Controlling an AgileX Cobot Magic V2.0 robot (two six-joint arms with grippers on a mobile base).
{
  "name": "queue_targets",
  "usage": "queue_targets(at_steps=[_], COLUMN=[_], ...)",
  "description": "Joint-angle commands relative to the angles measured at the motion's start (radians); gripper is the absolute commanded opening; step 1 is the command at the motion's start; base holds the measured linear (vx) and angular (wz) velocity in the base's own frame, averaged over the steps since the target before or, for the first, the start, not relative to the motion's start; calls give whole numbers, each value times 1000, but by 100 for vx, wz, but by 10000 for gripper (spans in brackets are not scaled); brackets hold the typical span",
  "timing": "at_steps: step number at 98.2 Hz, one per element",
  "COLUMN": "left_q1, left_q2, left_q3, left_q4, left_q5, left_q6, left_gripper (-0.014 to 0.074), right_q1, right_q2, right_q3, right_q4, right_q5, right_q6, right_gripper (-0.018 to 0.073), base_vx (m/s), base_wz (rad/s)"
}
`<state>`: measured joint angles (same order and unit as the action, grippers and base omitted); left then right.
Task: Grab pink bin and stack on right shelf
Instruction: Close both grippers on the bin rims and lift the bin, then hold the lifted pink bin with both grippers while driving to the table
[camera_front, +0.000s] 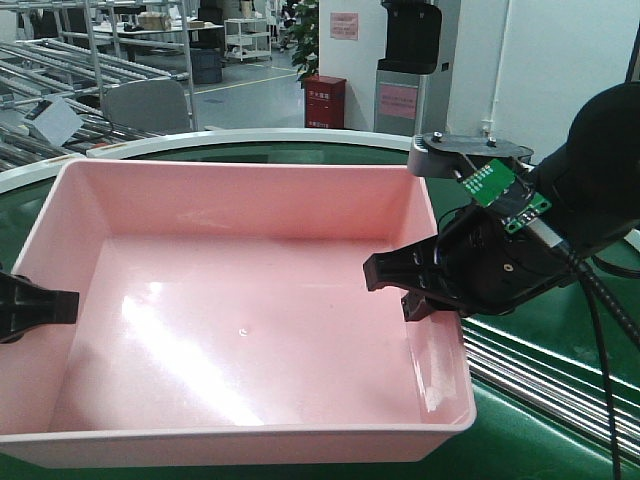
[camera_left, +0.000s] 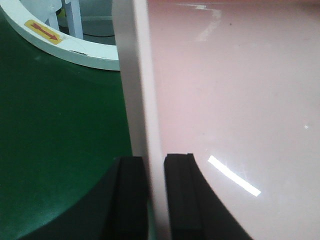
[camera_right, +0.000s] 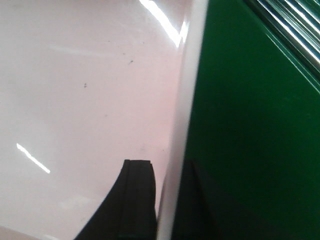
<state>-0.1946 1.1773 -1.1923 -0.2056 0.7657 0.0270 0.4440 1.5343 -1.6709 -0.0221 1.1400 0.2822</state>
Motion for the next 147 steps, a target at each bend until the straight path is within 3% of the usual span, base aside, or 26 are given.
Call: queue_targets(at_steps=[1, 147], left_q1=[0, 0], left_q2=[-29, -28], left_q3=[-33, -32], left_q4=[15, 17], left_q5=[-83, -66], left_q6=[15, 16], left_gripper=[-5, -5], right_q1=[-16, -16], right_q2=[-47, -47], right_q3=[-33, -33], right_q4=[-57, -58], right_q5=[-45, -46], right_q6=[-24, -24], right_gripper=[-8, -8], base_vx=[0, -6], base_wz=[0, -7])
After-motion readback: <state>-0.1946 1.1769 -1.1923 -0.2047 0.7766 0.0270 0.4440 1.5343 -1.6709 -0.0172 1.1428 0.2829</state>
